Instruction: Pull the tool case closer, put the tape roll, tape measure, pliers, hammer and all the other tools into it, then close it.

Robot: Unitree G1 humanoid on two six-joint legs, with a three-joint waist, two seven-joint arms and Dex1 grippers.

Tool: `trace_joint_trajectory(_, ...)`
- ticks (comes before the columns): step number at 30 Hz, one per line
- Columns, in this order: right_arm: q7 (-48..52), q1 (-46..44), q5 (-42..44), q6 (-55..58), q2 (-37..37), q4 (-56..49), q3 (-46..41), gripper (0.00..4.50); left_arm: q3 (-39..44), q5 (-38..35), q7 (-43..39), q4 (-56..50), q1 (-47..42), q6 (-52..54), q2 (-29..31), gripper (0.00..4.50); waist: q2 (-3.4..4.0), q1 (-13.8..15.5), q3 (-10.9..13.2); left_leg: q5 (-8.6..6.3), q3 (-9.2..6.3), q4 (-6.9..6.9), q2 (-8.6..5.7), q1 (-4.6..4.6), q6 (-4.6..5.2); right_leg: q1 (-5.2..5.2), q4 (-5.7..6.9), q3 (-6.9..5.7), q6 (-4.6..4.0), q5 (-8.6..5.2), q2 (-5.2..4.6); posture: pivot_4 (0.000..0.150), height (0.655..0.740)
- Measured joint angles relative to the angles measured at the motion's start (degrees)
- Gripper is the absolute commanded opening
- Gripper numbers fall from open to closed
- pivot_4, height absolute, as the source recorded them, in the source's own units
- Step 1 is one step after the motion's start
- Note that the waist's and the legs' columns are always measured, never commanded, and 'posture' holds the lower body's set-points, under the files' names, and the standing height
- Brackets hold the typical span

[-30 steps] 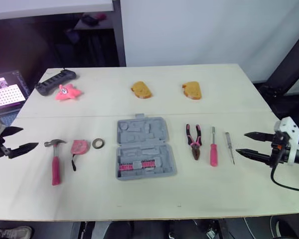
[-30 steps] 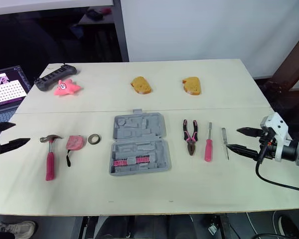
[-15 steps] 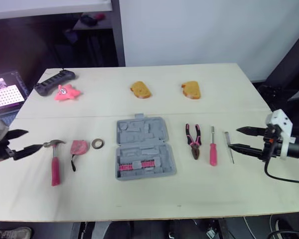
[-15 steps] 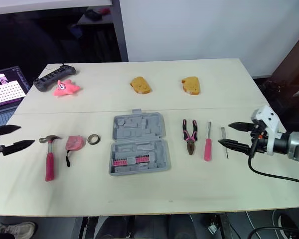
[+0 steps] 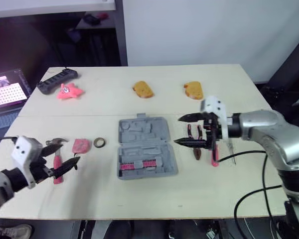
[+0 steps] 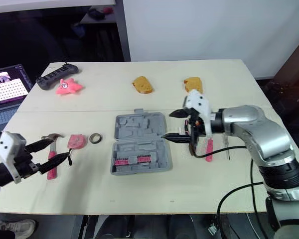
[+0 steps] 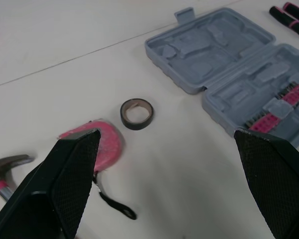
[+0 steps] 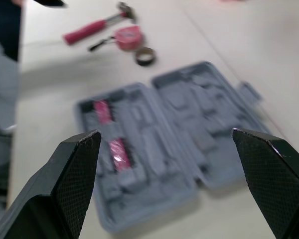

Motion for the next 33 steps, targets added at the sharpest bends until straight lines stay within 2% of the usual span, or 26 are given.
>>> trace_joint_trajectory(4, 3.0, -3.6, 1.5, 2.5, 0.1, 0.5, 2.5, 4.50, -2.6, 0.0, 7.6, -7.5, 2.1, 2.6, -5.6, 4.47, -0.06, -0.1, 0.0, 0.00, 0.02, 0.02, 0.00, 0.01, 0.01, 0.01, -0.04, 0.01, -0.01, 0.06, 0.02, 0.150, 0.7400)
trace_joint_trajectory(7, 5.0, -4.0, -0.2, 0.8, -0.8, 3.0, 4.7, 4.50, -6.6, 0.2, 8.9, -10.2, 3.4, 2.7, -6.3, 4.47, -0.08, 0.0, 0.0, 0.00, 0.03, 0.02, 0.00, 0.01, 0.01, 0.01, -0.04, 0.01, -0.03, 0.07, 0.03, 0.150, 0.7400)
trace_joint_trajectory(9, 5.5, -4.0, -3.1, -1.9, -1.7, 5.8, 6.2, 4.50, -8.2, 1.2, 8.6, -9.5, 2.2, 2.2, -4.8, 4.47, -0.08, 0.0, 0.0, 0.00, 0.02, 0.02, 0.00, 0.02, 0.02, -0.01, -0.03, 0.01, -0.08, 0.09, 0.08, 0.150, 0.7400)
trace_joint_trajectory(11, 5.7, -3.9, -6.8, -5.1, -2.5, 8.5, 8.0, 4.50, -9.8, 3.4, 7.2, -6.3, -0.6, 1.3, -0.2, 4.47, -0.08, 0.0, 0.0, 0.01, 0.01, 0.01, 0.00, 0.04, 0.02, -0.02, 0.00, 0.00, -0.10, 0.10, 0.10, 0.150, 0.7400)
trace_joint_trajectory(13, 5.7, -3.7, -10.5, -8.3, -2.2, 11.6, 10.2, 4.50, -11.6, 6.6, 5.1, -0.4, -4.4, -1.0, 4.0, 3.95, -0.07, -0.2, 0.0, 0.01, 0.02, 0.01, 0.00, 0.05, 0.03, -0.02, -0.01, 0.01, -0.12, 0.11, 0.12, 0.150, 0.7400)
trace_joint_trajectory(14, 5.4, -3.7, -12.7, -10.4, -1.1, 14.2, 11.5, 3.90, -13.3, 8.3, 3.6, 3.9, -7.4, -2.6, 5.9, 3.58, -0.08, -0.4, 0.0, 0.01, 0.02, 0.01, 0.00, 0.03, 0.03, -0.03, -0.01, 0.01, -0.11, 0.11, 0.12, 0.150, 0.7400)
trace_joint_trajectory(17, 4.2, -3.7, -18.8, -17.4, 2.1, 20.7, 15.1, 2.66, -19.3, 11.9, -1.4, 12.4, -14.6, -7.3, 8.8, 2.07, -0.08, -0.6, 0.0, 0.01, 0.06, 0.01, 0.00, -0.02, 0.03, -0.08, -0.05, 0.03, -0.09, 0.12, 0.11, 0.150, 0.7400)
trace_joint_trajectory(21, 1.5, -4.5, -27.1, -28.5, 6.3, 31.6, 18.5, 0.53, -29.2, 17.5, -9.9, 25.8, -24.4, -16.7, 9.7, 0.00, -0.08, -0.8, 0.0, 0.04, 0.18, -0.03, 0.00, -0.05, -0.03, -0.20, -0.04, 0.10, -0.07, 0.13, 0.11, 0.150, 0.7400)
trace_joint_trajectory(22, 1.4, -4.8, -28.4, -30.3, 7.0, 33.2, 19.0, 0.06, -30.9, 18.4, -11.5, 28.7, -26.5, -18.4, 9.5, 0.00, -0.08, -0.8, 0.0, 0.07, 0.18, -0.03, 0.00, -0.06, -0.08, -0.22, -0.04, 0.10, -0.07, 0.13, 0.12, 0.150, 0.7400)
trace_joint_trajectory(26, 1.7, -5.5, -31.7, -36.0, 9.5, 39.0, 19.6, 0.06, -36.1, 22.2, -16.7, 39.9, -33.7, -25.2, 8.3, 0.00, -0.08, -0.8, 0.0, 0.07, 0.19, -0.03, 0.00, -0.06, -0.07, -0.20, -0.04, 0.10, -0.06, 0.14, 0.11, 0.150, 0.7400)
trace_joint_trajectory(33, -0.1, -6.8, -35.2, -42.0, 14.3, 48.0, 19.5, 0.06, -40.5, 27.0, -17.7, 52.2, -40.8, -30.8, 2.2, 0.00, -0.08, -0.8, 0.0, 0.09, 0.21, 0.05, 0.00, -0.04, -0.11, -0.19, 0.02, 0.13, 0.01, 0.19, 0.10, 0.150, 0.7400)
